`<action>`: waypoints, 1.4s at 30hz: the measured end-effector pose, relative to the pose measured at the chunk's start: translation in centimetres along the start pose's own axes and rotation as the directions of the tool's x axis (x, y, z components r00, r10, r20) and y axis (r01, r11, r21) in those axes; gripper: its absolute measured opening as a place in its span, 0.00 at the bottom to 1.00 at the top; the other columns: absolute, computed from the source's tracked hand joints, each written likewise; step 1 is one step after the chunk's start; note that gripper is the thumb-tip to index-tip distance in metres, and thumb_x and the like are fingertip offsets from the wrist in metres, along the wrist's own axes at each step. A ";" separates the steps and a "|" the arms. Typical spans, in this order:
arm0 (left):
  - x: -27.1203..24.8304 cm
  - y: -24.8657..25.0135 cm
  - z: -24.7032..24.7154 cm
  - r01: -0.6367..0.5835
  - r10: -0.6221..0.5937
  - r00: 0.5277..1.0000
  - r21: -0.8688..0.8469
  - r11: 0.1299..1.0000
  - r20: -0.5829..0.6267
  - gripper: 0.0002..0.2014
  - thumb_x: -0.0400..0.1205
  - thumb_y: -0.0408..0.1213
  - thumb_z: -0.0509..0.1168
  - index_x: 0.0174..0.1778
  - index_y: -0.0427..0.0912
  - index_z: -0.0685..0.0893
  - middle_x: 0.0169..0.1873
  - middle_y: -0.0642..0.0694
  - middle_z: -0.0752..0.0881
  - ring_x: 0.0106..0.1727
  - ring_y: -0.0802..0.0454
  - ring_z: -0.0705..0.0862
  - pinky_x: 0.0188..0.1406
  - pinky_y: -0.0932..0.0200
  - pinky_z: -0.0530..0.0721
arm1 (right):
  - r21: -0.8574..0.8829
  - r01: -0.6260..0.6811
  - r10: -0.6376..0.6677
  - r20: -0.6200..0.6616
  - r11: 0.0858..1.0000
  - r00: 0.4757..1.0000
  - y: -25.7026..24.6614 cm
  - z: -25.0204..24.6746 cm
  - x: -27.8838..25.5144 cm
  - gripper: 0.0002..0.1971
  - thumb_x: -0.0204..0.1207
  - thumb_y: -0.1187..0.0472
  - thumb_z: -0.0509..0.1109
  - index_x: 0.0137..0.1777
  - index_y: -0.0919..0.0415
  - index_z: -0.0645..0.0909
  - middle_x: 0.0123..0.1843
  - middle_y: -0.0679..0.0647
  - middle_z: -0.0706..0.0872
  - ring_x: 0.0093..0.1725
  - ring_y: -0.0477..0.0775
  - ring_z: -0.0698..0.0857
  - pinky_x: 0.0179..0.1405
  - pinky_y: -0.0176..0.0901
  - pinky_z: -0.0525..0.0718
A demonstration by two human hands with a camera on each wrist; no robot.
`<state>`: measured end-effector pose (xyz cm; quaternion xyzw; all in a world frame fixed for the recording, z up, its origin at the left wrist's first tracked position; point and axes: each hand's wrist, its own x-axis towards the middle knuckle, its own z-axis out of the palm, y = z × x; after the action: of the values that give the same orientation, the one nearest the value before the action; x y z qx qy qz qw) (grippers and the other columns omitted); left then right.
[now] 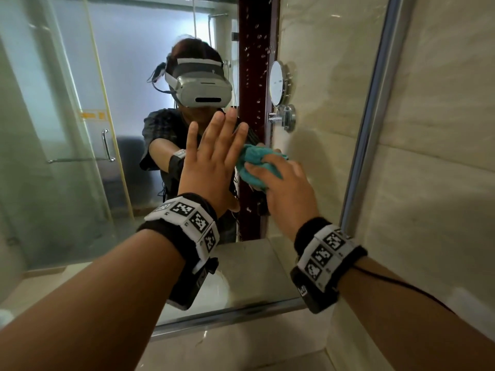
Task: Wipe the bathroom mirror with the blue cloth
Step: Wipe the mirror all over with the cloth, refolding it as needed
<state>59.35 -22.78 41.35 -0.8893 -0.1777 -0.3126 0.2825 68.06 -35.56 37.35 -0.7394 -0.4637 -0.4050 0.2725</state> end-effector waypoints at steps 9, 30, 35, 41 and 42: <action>-0.1 0.1 0.1 0.008 -0.008 1.000 0.023 1.000 0.001 0.71 0.61 0.74 0.67 0.76 0.40 0.22 0.78 0.38 0.25 0.80 0.40 0.29 0.73 0.37 0.27 | 0.045 -0.142 0.148 -0.219 0.989 0.964 1.0 -2.5 5.6 0.21 0.76 0.63 0.60 0.68 0.51 0.78 0.70 0.57 0.75 0.63 0.65 0.73 0.63 0.50 0.75; 0.0 0.2 0.1 0.007 -0.007 1.000 0.009 1.000 0.013 0.73 0.60 0.73 0.69 0.76 0.40 0.22 0.76 0.38 0.23 0.80 0.40 0.29 0.75 0.36 0.30 | 0.016 0.078 -0.077 -0.019 0.997 0.997 4.6 -0.3 -0.9 0.26 0.65 0.77 0.75 0.60 0.51 0.84 0.65 0.57 0.80 0.66 0.59 0.69 0.66 0.56 0.74; 0.1 0.1 0.3 0.009 -0.009 1.000 0.012 1.000 0.015 0.73 0.59 0.74 0.69 0.77 0.41 0.23 0.76 0.38 0.23 0.80 0.40 0.28 0.75 0.37 0.29 | 0.111 -0.350 0.367 -0.333 0.930 0.869 8.5 -5.0 5.3 0.24 0.73 0.75 0.59 0.67 0.56 0.79 0.68 0.63 0.74 0.67 0.64 0.73 0.70 0.46 0.69; 0.1 0.1 0.3 0.006 -0.006 1.000 0.020 1.000 0.002 0.73 0.59 0.74 0.68 0.77 0.40 0.23 0.77 0.38 0.24 0.81 0.40 0.30 0.76 0.36 0.32 | 0.076 -0.424 0.423 -0.346 0.903 0.838 7.8 -2.7 1.4 0.25 0.69 0.76 0.62 0.65 0.58 0.78 0.68 0.63 0.73 0.67 0.67 0.72 0.69 0.55 0.73; 0.1 0.1 0.3 0.006 -0.006 1.000 0.017 1.000 0.000 0.73 0.59 0.74 0.68 0.77 0.40 0.23 0.77 0.38 0.24 0.81 0.40 0.29 0.76 0.36 0.33 | 0.061 -0.431 0.427 -0.317 0.900 0.847 7.5 -2.2 0.1 0.25 0.68 0.77 0.63 0.64 0.59 0.78 0.67 0.64 0.73 0.65 0.68 0.73 0.68 0.56 0.74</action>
<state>59.59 -22.67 41.19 -0.8863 -0.1831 -0.3118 0.2893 74.13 -40.39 38.38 -0.7496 -0.2332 -0.4521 0.4233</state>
